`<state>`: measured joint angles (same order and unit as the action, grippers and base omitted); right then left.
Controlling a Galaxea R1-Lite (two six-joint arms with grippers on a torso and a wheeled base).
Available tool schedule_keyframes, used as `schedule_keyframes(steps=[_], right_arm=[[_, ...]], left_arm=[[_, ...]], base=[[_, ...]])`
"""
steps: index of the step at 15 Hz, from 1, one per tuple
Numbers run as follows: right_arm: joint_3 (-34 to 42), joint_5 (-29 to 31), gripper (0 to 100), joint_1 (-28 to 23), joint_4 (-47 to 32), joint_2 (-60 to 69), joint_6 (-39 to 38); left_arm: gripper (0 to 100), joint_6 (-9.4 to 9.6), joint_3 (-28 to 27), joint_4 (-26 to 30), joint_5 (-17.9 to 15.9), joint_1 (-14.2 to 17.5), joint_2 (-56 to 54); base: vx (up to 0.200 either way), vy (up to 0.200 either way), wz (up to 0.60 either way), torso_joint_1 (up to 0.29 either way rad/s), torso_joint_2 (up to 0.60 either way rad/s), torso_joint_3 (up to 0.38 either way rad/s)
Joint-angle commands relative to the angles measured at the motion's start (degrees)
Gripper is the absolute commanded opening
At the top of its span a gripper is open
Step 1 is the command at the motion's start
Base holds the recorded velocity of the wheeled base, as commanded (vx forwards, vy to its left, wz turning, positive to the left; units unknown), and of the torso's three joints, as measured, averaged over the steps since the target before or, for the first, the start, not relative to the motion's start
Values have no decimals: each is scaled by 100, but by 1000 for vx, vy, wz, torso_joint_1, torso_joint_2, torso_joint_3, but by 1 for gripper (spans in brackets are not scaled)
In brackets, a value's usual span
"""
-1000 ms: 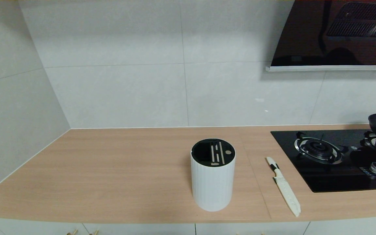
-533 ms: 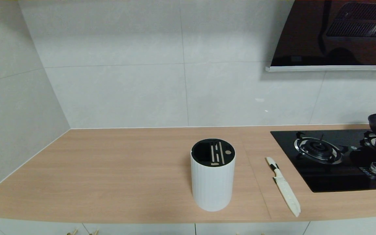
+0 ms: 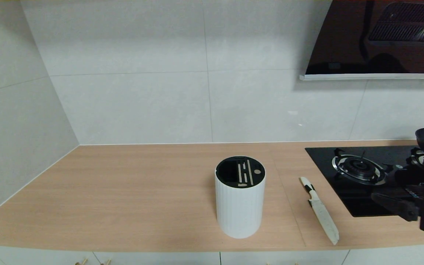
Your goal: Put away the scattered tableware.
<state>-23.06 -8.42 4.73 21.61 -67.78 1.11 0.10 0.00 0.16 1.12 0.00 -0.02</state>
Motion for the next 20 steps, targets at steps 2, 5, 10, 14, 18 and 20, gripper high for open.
schedule_keyframes(steps=[2, 5, 10, 14, 18, 20], right_arm=[[-93, 456, 100, 125, 1627, -2697, 3], [-146, 1088, 100, 397, 2514, -3795, 12], [-770, 1343, 100, 696, 2673, -4964, -14], [-796, 1669, 100, 775, 3323, -5905, -32], [-1051, 1686, 100, 749, 3639, -6370, -120], [-1200, 1686, 100, 749, 3639, -6546, -269]], left_arm=[[100, -1, 0, 2, 2, 0, 2], [100, -1, 0, 2, 2, 0, 2], [100, -1, 0, 2, 2, 0, 2], [100, -1, 0, 2, 2, 0, 2], [100, -1, 0, 2, 2, 0, 2], [100, -1, 0, 2, 2, 0, 2]], base=[[0, 0, 0, 0, 0, 0], [0, 0, 0, 0, 0, 0], [0, 0, 0, 0, 0, 0], [0, 0, 0, 0, 0, 0], [0, 0, 0, 0, 0, 0], [0, 0, 0, 0, 0, 0]])
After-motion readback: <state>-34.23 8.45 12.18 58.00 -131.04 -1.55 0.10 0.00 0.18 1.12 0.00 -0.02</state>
